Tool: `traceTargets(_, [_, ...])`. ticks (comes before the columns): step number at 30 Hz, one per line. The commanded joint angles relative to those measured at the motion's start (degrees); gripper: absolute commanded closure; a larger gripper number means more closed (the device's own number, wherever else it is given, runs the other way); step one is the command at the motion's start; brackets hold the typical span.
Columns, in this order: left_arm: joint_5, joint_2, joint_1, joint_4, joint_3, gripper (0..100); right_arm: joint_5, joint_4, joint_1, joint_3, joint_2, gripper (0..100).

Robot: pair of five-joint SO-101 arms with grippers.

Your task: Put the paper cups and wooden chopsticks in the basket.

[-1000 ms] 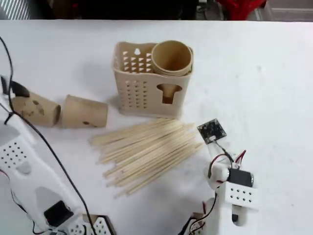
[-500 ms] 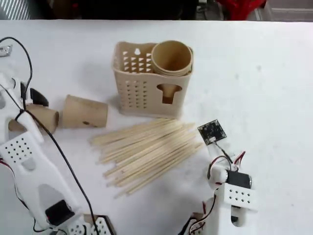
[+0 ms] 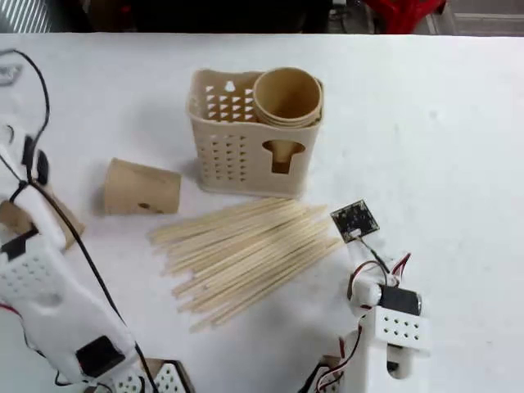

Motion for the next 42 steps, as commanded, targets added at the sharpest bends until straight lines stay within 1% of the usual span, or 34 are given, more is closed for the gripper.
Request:
traceTargets(1, [-2.2, -13.0, 1.2, 0.5, 0.3, 90, -0.4, -0.9, 0.4, -0.2, -0.7, 98.1])
traceTargets(5, [-2.4, -21.3, 1.6, 0.5, -0.2, 94, -0.3, -0.9, 0.4, -0.2, -0.7, 98.1])
traceTargets(7, [-2.6, -25.5, 3.0, 0.5, 0.2, 95, -0.3, -0.9, 0.4, -0.2, -0.7, 98.1])
traceTargets(9, [-2.5, -28.4, 3.3, 0.2, 0.2, 94, -0.3, -0.9, 0.4, -0.1, -0.7, 98.1])
traceTargets(11, [-2.4, -28.9, 3.2, -0.3, 0.3, 90, -0.3, -0.8, 0.4, -0.1, -0.7, 98.1])
traceTargets(15, [-2.6, -22.6, 1.6, -0.7, -0.2, 75, -0.2, -0.8, 0.4, -0.1, -0.7, 98.1])
traceTargets(17, [-2.8, -17.5, 0.6, -3.3, -0.4, 72, -0.2, -0.8, 0.4, -0.1, -0.7, 98.1])
traceTargets(20, [-2.8, -10.2, -0.7, -8.6, -0.4, 71, -0.3, -0.8, 0.4, -0.1, -0.7, 98.1])
traceTargets(24, [-2.8, -3.8, -0.9, -10.9, -2.2, 71, -0.4, -0.8, 0.4, -0.1, -0.7, 98.1])
traceTargets(28, [-2.7, 0.7, -1.0, -9.3, -7.8, 71, -0.4, -0.8, 0.4, -0.1, -0.7, 98.1])
traceTargets(31, [-2.9, 5.1, -1.2, -6.3, -10.4, 71, -0.4, -0.8, 0.4, -0.1, -0.7, 98.1])
traceTargets(35, [-8.5, 10.7, -0.7, 0.9, -10.9, 71, -0.4, -0.8, 0.4, -0.1, -0.7, 98.1])
traceTargets(38, [-12.3, 11.9, -1.6, 0.7, -8.7, 72, -0.4, -0.8, 0.4, -0.1, -0.7, 98.1])
traceTargets(42, [-16.5, 11.9, -2.8, 0.8, -6.1, 79, -0.4, -0.8, 0.4, -0.1, -0.7, 98.1])
